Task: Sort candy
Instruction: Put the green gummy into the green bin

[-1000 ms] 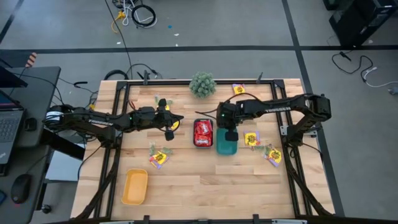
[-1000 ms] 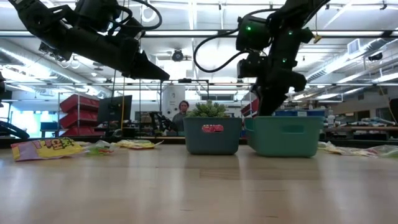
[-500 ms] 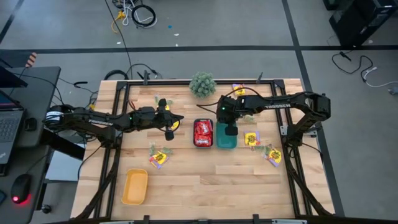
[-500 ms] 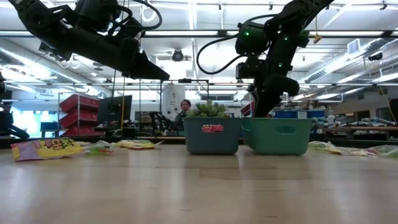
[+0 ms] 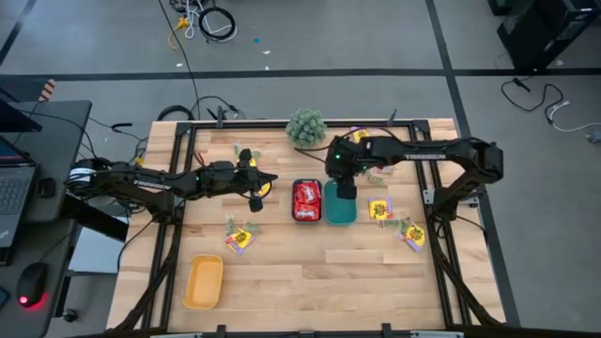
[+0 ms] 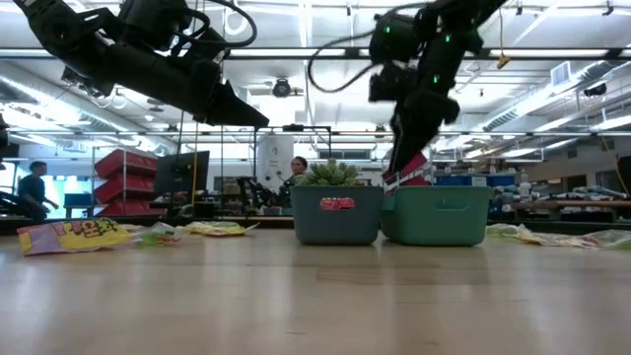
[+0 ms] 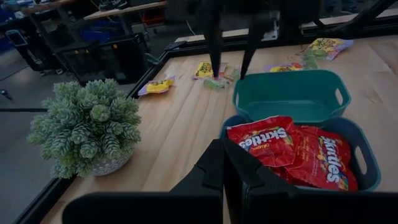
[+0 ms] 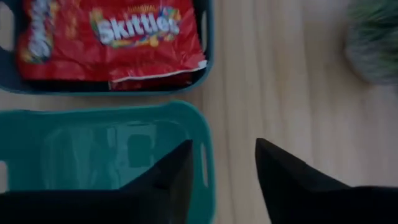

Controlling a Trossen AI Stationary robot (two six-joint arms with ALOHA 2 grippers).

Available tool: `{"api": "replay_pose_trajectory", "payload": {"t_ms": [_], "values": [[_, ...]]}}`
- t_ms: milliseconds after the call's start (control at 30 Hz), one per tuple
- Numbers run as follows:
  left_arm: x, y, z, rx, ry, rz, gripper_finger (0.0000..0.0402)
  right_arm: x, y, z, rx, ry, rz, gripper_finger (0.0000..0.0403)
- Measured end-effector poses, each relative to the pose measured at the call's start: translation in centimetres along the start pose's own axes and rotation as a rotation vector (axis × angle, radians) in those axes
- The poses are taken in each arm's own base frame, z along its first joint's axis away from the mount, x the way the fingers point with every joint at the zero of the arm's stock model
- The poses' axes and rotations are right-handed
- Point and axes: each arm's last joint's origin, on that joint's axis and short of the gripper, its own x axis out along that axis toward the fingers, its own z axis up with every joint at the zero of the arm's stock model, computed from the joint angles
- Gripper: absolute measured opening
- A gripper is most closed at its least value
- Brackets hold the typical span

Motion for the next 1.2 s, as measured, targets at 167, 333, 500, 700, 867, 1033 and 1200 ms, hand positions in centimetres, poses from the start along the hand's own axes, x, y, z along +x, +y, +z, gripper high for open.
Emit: {"api": "replay_pose_trajectory", "payload": {"t_ms": [167,333,500,700,867,1033,1200], "values": [[0.0,0.0,-0.1,-0.022,0.013,-0.003,0.0000,-3.6,-0.7,-0.5,0.056,-0.005,-0.082,0.0197],[0.0,-0.1,-0.2,-0.049,0.015,-0.041,0.0000,-4.5,-1.5,-3.3,0.171,0.029,-0.105,0.0205],[0.0,-0.2,-0.1,-0.057,0.004,-0.051,0.0000,-3.3,-1.6,-7.1,0.256,0.110,-0.105,0.0198],[0.0,-0.2,0.2,-0.062,-0.029,-0.066,0.0000,-0.9,-1.4,-10.7,0.306,0.209,-0.097,0.0198],[0.0,-0.2,0.2,-0.062,-0.028,-0.071,0.0000,0.7,-1.7,-12.2,0.337,0.243,-0.101,0.0201],[0.0,-0.2,0.1,-0.061,-0.020,-0.072,0.0000,1.5,-2.2,-12.8,0.373,0.238,-0.077,0.0188],[0.0,-0.2,0.1,-0.059,-0.015,-0.072,0.0000,3.0,-2.5,-13.6,0.392,0.263,-0.042,0.0164]]}}
